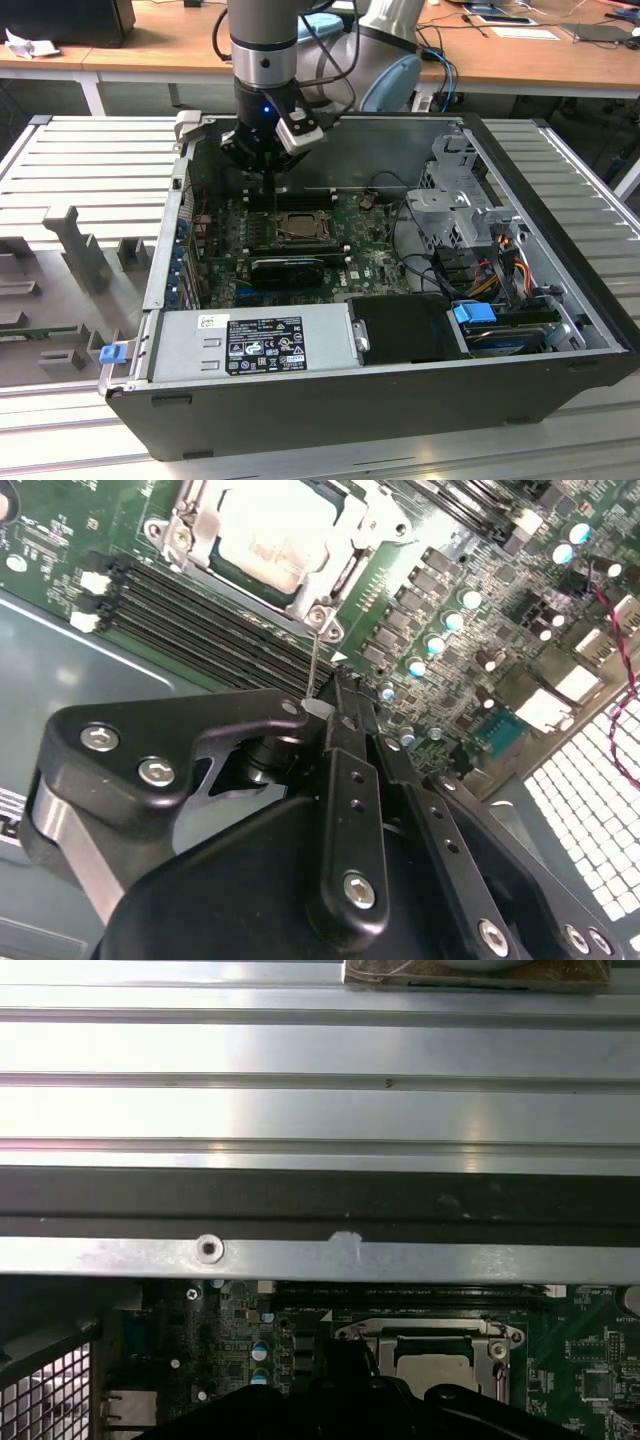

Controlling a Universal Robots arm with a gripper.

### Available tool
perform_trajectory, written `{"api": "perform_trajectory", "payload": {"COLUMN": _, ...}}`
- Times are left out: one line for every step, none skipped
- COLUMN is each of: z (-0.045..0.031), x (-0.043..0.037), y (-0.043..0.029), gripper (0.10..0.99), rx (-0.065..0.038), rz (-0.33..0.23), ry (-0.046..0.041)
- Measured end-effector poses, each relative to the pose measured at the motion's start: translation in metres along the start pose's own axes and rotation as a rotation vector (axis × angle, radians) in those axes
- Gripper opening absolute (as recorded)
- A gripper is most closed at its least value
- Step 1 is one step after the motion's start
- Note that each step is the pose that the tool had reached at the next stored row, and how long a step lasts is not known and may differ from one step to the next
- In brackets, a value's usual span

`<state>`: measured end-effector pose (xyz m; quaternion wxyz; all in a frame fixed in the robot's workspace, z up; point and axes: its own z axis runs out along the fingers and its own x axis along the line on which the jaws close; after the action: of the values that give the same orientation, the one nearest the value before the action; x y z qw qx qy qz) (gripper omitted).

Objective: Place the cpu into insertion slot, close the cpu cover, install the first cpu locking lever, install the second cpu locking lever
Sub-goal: 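Install the first cpu locking lever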

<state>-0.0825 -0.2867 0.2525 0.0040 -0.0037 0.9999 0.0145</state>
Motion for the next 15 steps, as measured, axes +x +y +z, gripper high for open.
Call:
{"api": "perform_trajectory", "payload": {"z": 0.0000, "x": -0.0012, "y": 0.0000, "gripper": 0.106, "rx": 0.000, "rz": 0.000, "ry": 0.0000}}
{"api": "perform_trajectory", "payload": {"z": 0.0000, "x": -0.0031, "y": 0.0000, "gripper": 0.106, "rx": 0.000, "rz": 0.000, "ry": 0.0000}}
{"api": "perform_trajectory", "payload": {"z": 0.0000, "x": -0.0043, "y": 0.0000, "gripper": 0.106, "rx": 0.000, "rz": 0.000, "ry": 0.0000}}
{"api": "perform_trajectory", "payload": {"z": 0.0001, "x": -0.0058, "y": 0.0000, "gripper": 0.106, "rx": 0.000, "rz": 0.000, "ry": 0.0000}}
{"api": "perform_trajectory", "payload": {"z": 0.0000, "x": -0.0071, "y": -0.0001, "gripper": 0.106, "rx": 0.000, "rz": 0.000, "ry": 0.0001}}
{"api": "perform_trajectory", "payload": {"z": 0.0000, "x": -0.0081, "y": -0.0001, "gripper": 0.106, "rx": 0.000, "rz": 0.000, "ry": 0.0001}}
{"api": "perform_trajectory", "payload": {"z": 0.0001, "x": -0.0094, "y": -0.0001, "gripper": 0.106, "rx": 0.000, "rz": 0.000, "ry": 0.0000}}
{"api": "perform_trajectory", "payload": {"z": 0.0002, "x": -0.0107, "y": -0.0001, "gripper": 0.106, "rx": 0.000, "rz": 0.000, "ry": 0.0000}}
{"api": "perform_trajectory", "payload": {"z": 0.0002, "x": -0.0123, "y": -0.0001, "gripper": 0.106, "rx": 0.000, "rz": 0.000, "ry": 0.0000}}
{"api": "perform_trajectory", "payload": {"z": 0.0003, "x": -0.0155, "y": -0.0001, "gripper": 0.106, "rx": 0.000, "rz": 0.000, "ry": 0.0001}}
{"api": "perform_trajectory", "payload": {"z": 0.0003, "x": -0.0172, "y": -0.0001, "gripper": 0.106, "rx": 0.000, "rz": -0.001, "ry": 0.0001}}
{"api": "perform_trajectory", "payload": {"z": 0.0004, "x": -0.0187, "y": -0.0001, "gripper": 0.106, "rx": 0.000, "rz": -0.001, "ry": 0.0001}}
{"api": "perform_trajectory", "payload": {"z": 0.0005, "x": -0.0205, "y": -0.0002, "gripper": 0.106, "rx": 0.000, "rz": -0.002, "ry": 0.0001}}
{"api": "perform_trajectory", "payload": {"z": 0.0005, "x": -0.0218, "y": -0.0003, "gripper": 0.106, "rx": -0.003, "rz": -0.002, "ry": 0.0000}}
{"api": "perform_trajectory", "payload": {"z": 0.0006, "x": -0.0225, "y": -0.0002, "gripper": 0.106, "rx": -0.013, "rz": -0.002, "ry": 0.0000}}
